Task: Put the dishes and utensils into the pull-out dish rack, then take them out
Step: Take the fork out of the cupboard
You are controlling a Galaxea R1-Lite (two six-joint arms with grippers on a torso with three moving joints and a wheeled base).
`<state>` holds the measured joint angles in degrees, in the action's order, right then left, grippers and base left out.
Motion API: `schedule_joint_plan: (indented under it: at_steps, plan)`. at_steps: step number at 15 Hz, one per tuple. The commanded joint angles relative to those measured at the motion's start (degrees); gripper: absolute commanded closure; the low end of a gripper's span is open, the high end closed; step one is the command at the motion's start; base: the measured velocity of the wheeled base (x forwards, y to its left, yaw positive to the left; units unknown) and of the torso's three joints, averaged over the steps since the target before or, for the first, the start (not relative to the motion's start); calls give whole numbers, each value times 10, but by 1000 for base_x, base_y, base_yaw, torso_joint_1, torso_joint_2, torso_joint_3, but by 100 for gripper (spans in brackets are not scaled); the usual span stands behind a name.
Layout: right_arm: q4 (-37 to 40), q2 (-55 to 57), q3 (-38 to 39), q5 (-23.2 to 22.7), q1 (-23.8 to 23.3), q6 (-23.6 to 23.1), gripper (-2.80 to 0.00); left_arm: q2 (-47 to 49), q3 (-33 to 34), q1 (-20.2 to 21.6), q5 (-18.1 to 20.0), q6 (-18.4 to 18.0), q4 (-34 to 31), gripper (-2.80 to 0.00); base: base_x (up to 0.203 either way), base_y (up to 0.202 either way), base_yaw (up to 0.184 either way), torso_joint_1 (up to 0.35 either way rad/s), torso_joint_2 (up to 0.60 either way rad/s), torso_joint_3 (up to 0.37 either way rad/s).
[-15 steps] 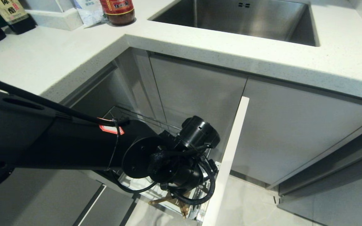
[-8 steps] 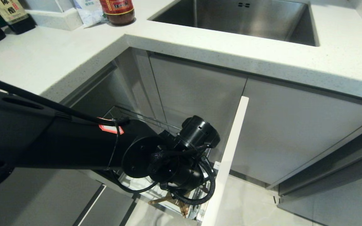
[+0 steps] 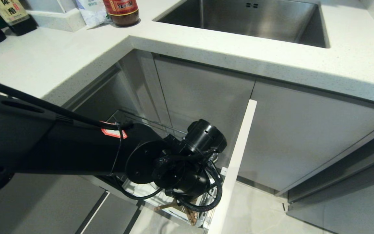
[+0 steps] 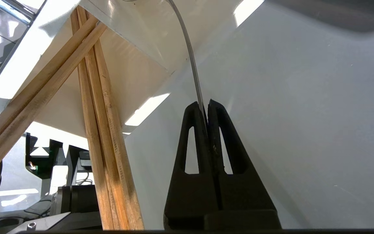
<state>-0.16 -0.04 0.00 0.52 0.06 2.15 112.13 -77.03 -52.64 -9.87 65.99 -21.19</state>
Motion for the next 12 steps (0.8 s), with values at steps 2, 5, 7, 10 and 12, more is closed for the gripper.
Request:
schedule_joint_plan:
  at_steps: [2,5,7,10,12]
  plan:
    - [0,0,0,0,0,0,0,-6,-1,5,-2,3,-2,0,0,0,0,0,0,0]
    - [0,0,0,0,0,0,0,-24,-3,11,-8,0,-3,0,0,0,0,0,0,0]
    - [0,0,0,0,0,0,0,-37,-5,19,-9,-2,-3,0,0,0,0,0,0,0]
    - [0,0,0,0,0,0,0,-48,-15,19,-8,-1,-20,0,0,0,0,0,0,0]
    - [0,0,0,0,0,0,0,-57,-25,19,-7,0,-38,0,0,0,0,0,0,0]
